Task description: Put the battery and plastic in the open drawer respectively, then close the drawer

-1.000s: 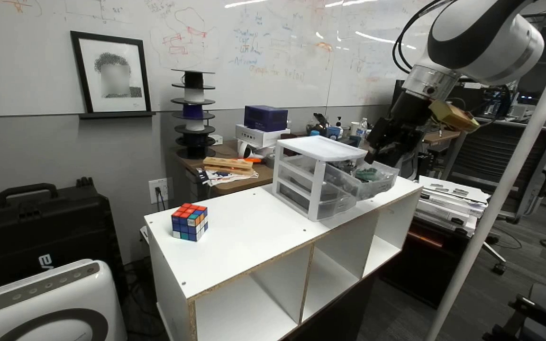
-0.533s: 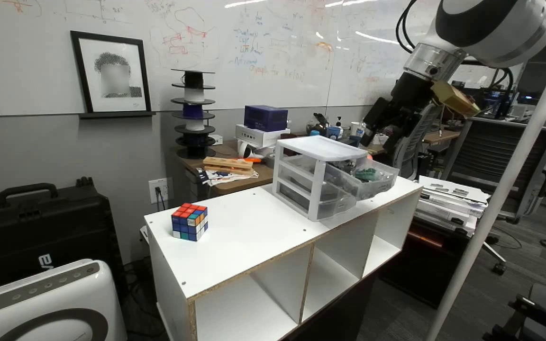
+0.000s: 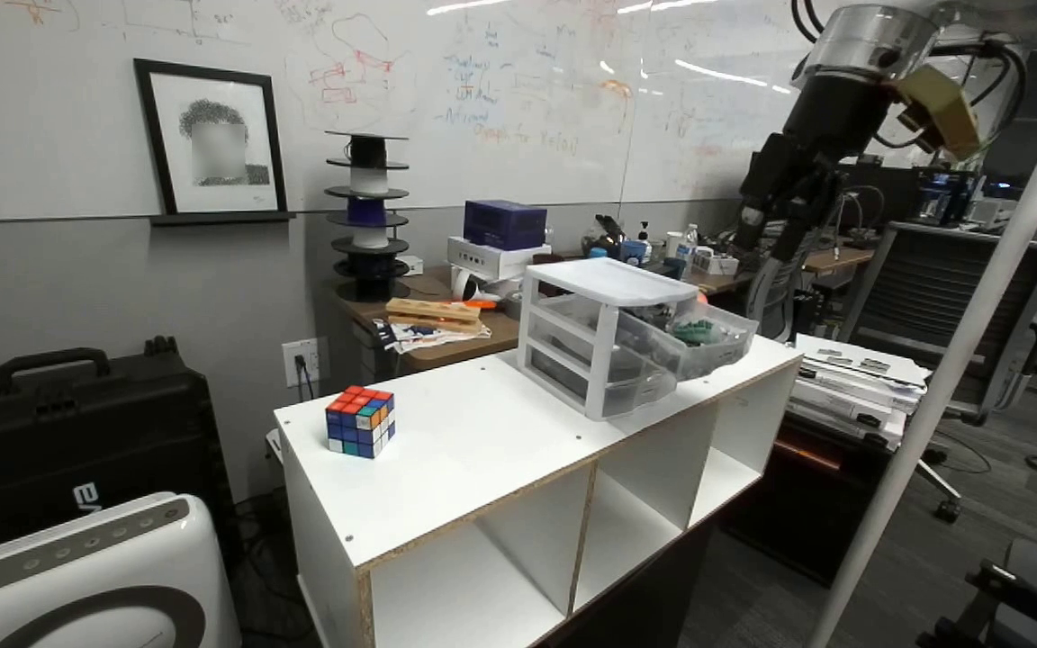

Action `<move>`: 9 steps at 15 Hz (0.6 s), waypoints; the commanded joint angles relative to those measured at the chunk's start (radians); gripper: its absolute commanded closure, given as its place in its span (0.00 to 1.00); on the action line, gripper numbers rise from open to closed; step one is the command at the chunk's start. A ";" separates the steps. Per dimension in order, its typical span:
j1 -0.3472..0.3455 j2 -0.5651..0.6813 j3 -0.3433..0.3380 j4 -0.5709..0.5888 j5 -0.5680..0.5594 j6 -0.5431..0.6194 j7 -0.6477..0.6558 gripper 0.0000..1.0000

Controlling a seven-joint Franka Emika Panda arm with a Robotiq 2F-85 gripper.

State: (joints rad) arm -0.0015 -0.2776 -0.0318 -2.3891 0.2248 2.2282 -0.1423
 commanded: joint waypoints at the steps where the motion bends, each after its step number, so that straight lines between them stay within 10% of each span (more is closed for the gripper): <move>1: 0.013 -0.044 -0.024 0.000 0.005 -0.197 -0.047 0.00; 9: -0.017 0.091 -0.037 0.017 -0.079 -0.342 -0.044 0.00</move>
State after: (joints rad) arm -0.0116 -0.2516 -0.0661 -2.3915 0.1753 1.9141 -0.1709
